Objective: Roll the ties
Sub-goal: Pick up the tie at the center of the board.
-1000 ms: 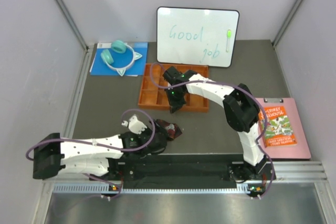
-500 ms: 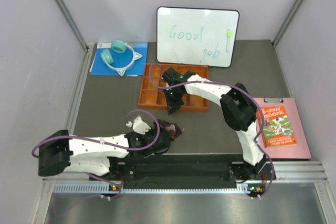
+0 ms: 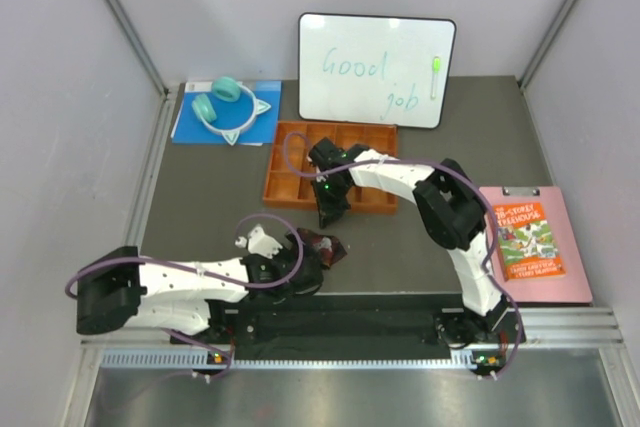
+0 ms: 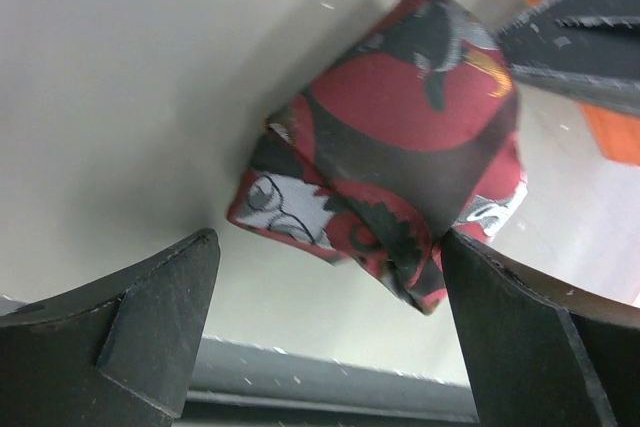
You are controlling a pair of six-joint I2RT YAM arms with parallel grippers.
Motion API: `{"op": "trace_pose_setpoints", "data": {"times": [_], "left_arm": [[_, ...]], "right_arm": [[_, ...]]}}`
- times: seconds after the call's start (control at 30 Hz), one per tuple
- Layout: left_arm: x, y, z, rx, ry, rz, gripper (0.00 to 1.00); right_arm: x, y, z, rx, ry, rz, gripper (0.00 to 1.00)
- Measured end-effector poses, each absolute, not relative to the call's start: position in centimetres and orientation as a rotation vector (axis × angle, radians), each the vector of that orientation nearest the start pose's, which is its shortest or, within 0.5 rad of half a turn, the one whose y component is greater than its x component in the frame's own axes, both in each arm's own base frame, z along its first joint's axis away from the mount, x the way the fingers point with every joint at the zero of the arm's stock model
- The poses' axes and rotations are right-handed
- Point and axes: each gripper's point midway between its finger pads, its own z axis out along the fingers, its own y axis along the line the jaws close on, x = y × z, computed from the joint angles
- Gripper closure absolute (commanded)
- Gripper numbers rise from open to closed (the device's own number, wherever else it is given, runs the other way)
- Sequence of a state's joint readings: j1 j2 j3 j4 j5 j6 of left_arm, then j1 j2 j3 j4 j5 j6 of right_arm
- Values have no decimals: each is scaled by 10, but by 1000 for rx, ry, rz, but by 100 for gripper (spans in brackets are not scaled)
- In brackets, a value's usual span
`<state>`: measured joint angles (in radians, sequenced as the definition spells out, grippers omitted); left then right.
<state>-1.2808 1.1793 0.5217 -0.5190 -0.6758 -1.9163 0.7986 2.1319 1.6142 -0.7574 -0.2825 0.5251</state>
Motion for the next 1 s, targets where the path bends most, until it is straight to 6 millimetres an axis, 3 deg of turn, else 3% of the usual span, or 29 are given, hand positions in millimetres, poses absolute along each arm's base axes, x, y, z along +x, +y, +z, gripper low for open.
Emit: {"op": "trace_pose_setpoints", "data": {"times": [0.3,0.7,1.0], "left_arm": [[161,-221,38,-941,2183,-479,14],[169,-220,36,-977,2123,-477,25],[178,-213,35,-988,2053,-496,29]], "right_arm": [[238,363,19,-520,3006,612,92],[226,365,18,-509,2984,682,92],[195,378,16,-555,2997,793,92]]}}
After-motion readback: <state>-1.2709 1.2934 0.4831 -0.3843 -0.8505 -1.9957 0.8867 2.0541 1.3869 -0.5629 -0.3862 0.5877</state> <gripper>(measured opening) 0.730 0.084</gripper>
